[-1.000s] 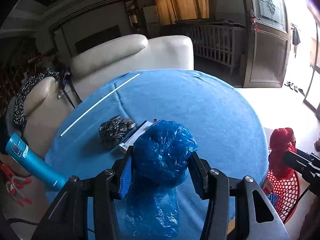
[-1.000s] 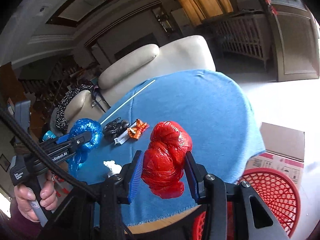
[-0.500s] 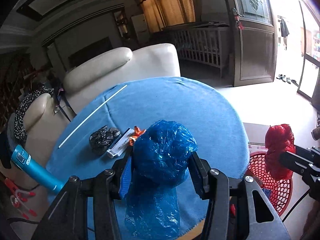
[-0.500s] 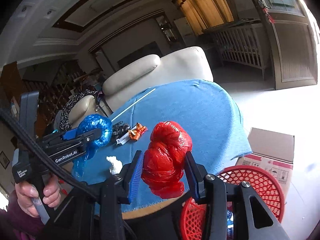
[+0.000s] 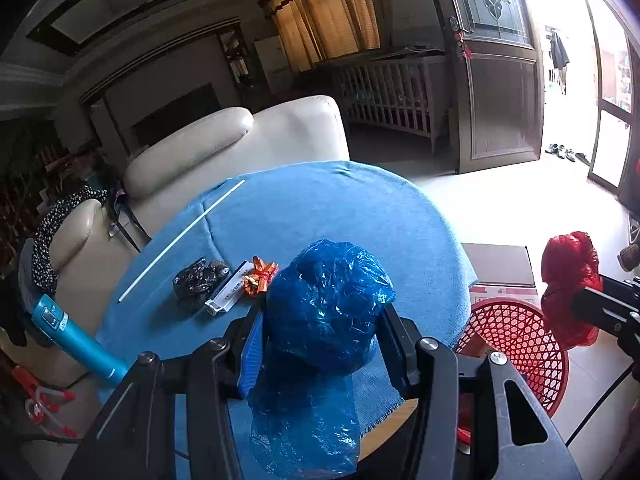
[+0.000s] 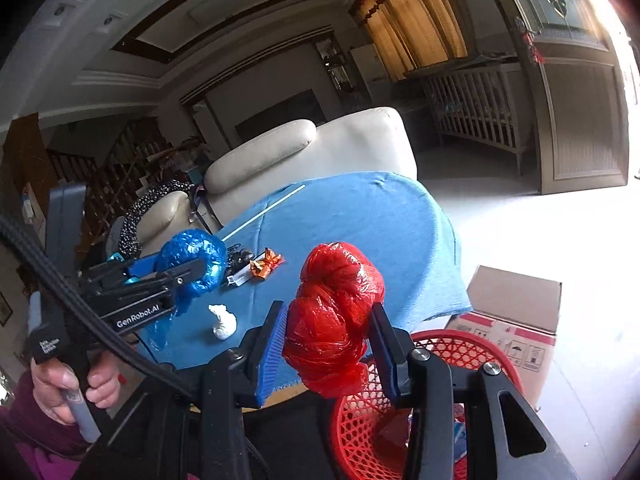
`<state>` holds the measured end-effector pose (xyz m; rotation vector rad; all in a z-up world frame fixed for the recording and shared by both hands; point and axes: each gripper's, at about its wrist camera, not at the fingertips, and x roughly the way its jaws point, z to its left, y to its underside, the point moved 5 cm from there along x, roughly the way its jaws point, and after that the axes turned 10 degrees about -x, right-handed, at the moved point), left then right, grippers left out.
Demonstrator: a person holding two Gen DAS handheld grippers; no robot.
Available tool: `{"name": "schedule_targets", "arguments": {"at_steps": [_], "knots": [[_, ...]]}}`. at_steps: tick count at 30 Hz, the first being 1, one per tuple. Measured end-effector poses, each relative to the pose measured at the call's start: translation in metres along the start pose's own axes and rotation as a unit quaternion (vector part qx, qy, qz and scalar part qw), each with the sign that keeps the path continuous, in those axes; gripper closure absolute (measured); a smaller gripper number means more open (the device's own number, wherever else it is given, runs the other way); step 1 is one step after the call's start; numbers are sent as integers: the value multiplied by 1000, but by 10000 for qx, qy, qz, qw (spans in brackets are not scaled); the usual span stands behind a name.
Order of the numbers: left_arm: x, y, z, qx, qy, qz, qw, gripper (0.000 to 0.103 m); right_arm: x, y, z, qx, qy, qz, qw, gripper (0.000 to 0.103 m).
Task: Collect trash
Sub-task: 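Carry the red bag over the red basket with the right gripper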
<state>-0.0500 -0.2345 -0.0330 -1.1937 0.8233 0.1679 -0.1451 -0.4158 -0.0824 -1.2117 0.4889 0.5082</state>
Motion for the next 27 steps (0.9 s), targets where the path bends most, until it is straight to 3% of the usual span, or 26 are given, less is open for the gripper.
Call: {"name": "schedule_targets", "arguments": {"at_steps": [11,27], "knots": [[-15,-1,-18,179,48,-96,9998,50,-29,2,-16,120,119,-217,9996,59],[-17,2,-40,383,105,-47,9992,50,-39,8,-30,273,141,-235,9993,59]]}}
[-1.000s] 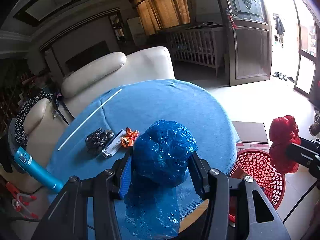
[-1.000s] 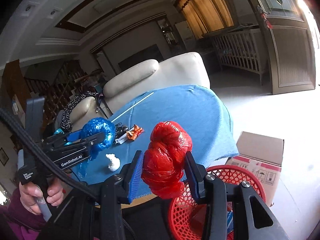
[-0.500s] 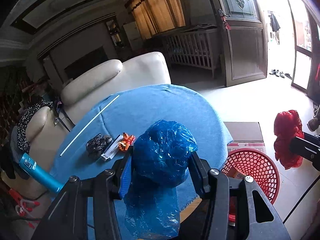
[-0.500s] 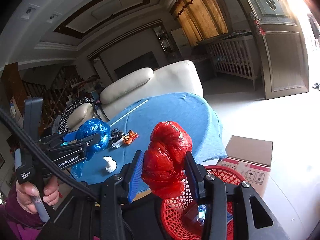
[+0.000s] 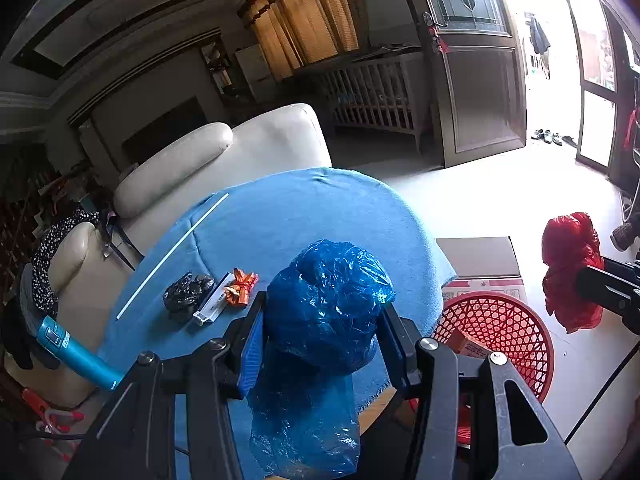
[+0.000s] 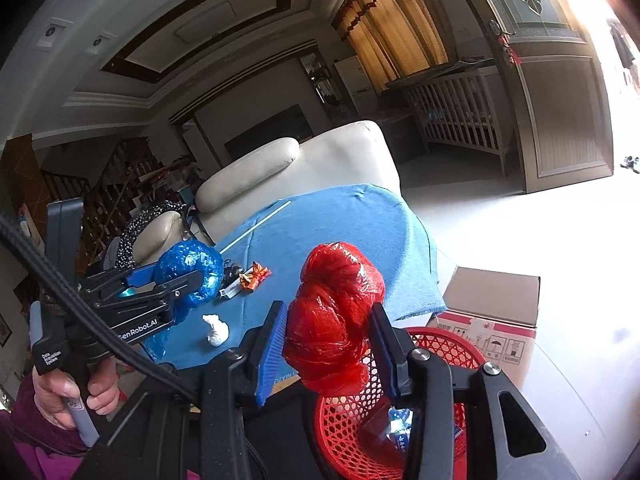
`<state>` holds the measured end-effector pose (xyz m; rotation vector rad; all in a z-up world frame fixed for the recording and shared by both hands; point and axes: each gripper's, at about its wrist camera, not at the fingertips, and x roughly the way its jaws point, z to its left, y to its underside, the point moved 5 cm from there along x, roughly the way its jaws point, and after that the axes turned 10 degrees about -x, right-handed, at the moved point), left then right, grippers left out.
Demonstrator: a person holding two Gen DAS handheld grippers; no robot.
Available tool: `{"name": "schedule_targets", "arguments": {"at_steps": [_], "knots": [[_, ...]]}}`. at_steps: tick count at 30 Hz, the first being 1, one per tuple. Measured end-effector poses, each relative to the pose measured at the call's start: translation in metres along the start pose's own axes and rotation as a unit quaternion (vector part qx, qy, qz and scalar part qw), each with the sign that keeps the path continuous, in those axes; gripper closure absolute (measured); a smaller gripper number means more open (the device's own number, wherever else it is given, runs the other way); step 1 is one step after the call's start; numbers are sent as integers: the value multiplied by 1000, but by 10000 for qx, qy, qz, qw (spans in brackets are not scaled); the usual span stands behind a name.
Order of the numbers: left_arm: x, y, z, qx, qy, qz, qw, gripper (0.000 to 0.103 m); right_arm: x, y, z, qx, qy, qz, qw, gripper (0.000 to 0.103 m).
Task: Collect trash
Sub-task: 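Carry the red bag over the red basket with the right gripper, then move the blue bag over the red basket with the left gripper while the right holds the red bag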
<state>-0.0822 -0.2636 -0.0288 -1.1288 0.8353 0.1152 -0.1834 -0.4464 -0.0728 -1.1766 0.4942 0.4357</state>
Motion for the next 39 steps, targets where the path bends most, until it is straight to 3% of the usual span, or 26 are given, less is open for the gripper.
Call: {"name": "schedule_targets", "arguments": {"at_steps": [39], "knots": [[8,14,-24,326,139,237,9991,50,0,-4,-7,150,6,153,9998,58]]}}
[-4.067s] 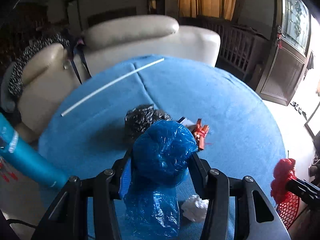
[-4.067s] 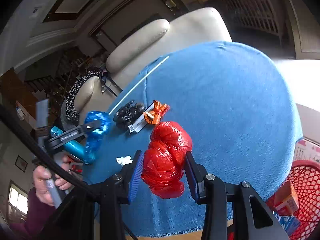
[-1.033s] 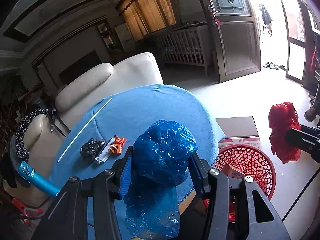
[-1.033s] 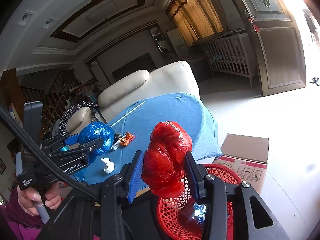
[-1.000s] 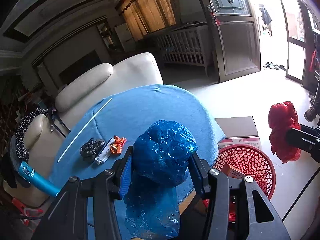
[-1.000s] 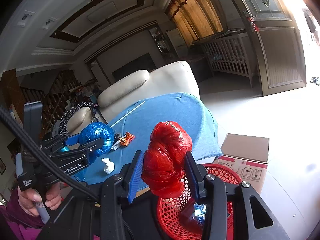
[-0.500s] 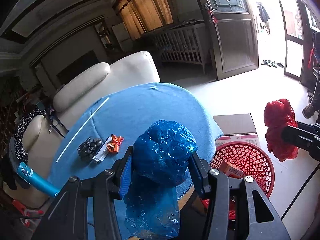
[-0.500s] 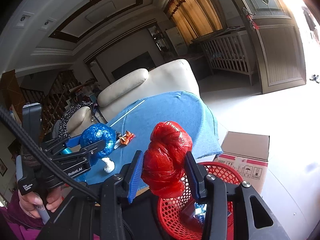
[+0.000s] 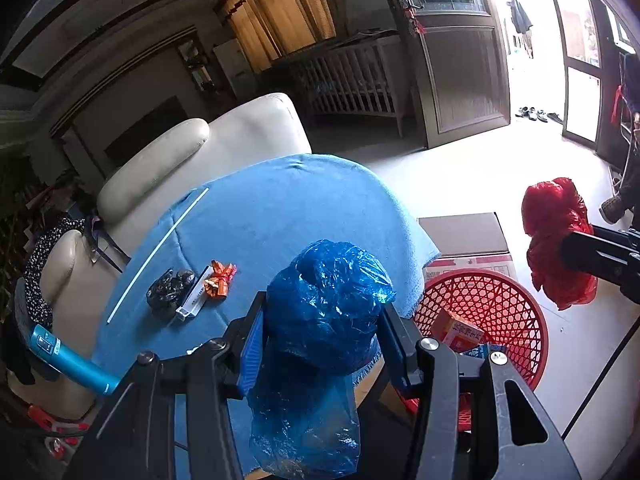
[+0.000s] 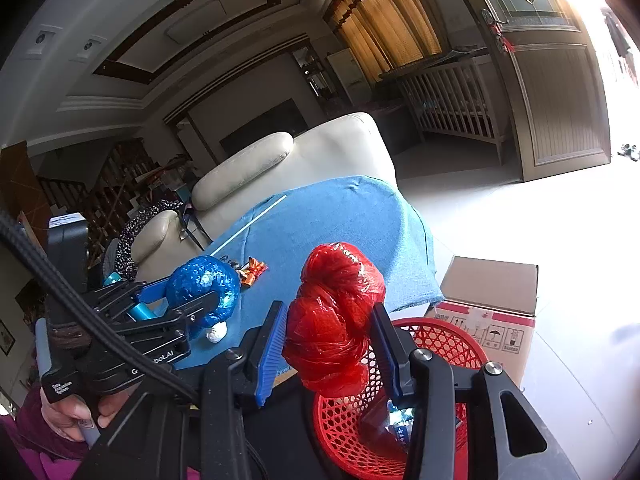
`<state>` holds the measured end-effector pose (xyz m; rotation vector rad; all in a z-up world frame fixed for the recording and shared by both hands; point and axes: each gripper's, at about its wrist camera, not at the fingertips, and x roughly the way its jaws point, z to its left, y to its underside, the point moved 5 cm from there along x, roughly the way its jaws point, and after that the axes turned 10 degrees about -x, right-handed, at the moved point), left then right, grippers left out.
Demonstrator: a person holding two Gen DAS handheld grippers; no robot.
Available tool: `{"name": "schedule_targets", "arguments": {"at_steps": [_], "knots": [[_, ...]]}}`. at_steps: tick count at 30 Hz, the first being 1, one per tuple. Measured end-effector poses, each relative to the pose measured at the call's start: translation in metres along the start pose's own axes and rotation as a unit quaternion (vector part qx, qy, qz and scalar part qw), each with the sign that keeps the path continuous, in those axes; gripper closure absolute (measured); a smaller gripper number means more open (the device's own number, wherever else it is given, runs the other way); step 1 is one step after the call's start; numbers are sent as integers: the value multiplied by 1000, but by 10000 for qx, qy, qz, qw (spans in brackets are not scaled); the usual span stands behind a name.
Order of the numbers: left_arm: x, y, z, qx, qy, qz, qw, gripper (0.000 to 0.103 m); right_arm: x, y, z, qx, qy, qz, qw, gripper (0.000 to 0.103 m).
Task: Collect trash
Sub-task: 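Move the blue bag over the red basket with the left gripper while the right holds the red bag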
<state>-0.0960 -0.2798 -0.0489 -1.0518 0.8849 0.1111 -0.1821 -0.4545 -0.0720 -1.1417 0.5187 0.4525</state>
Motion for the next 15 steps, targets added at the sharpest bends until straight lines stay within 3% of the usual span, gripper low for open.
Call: {"name": "schedule_targets", "arguments": {"at_steps": [15], "knots": [[1,1,-2,17,0,27,10000,50,-2,3,1,1,-10,-8,10000,57]]}}
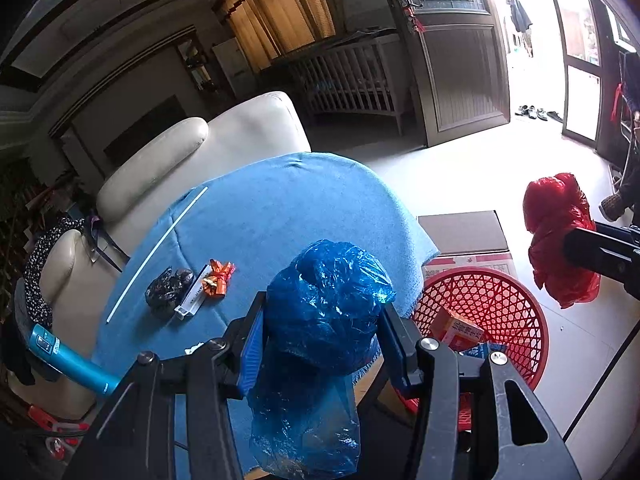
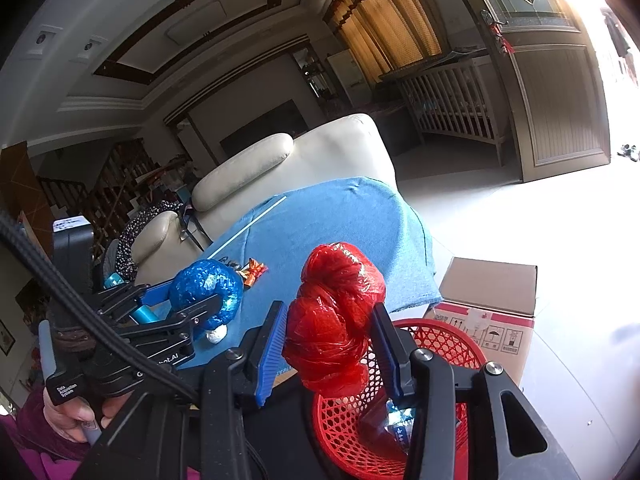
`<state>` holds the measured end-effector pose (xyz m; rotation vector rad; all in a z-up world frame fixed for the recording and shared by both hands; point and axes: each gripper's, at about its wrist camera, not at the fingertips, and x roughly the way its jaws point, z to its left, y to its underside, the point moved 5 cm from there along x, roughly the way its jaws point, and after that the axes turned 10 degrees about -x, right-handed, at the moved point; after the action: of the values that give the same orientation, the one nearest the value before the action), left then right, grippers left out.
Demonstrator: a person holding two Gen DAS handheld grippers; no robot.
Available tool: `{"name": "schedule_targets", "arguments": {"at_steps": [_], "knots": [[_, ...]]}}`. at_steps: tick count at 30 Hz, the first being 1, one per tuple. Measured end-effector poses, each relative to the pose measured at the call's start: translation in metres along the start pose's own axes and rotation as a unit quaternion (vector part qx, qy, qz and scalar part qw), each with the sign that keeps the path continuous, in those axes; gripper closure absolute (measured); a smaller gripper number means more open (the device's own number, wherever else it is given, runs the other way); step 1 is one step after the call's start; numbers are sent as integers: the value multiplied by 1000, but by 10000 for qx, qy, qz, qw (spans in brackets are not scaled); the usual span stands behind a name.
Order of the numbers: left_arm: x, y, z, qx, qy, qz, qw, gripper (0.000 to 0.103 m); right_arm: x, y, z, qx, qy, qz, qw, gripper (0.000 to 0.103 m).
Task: Collect trash
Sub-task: 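Move the blue bag over the red basket with the left gripper while the right holds the red bag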
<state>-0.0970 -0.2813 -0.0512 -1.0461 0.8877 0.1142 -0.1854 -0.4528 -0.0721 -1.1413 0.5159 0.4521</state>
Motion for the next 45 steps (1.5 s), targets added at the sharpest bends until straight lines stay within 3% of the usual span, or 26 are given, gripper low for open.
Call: {"name": "schedule_targets", "arguments": {"at_steps": [29,39,45], "knots": [[18,16,-7,25,89,326,9994,50,23,8,-9,150,47,358,9992,57],[23,19,-15,-140,680,501,9963,49,30,12,-15,235,159,418,9987,57],[27,20,-19,-132,697,557,9959,49,36,18,-29,427,260,507,9975,57]]}}
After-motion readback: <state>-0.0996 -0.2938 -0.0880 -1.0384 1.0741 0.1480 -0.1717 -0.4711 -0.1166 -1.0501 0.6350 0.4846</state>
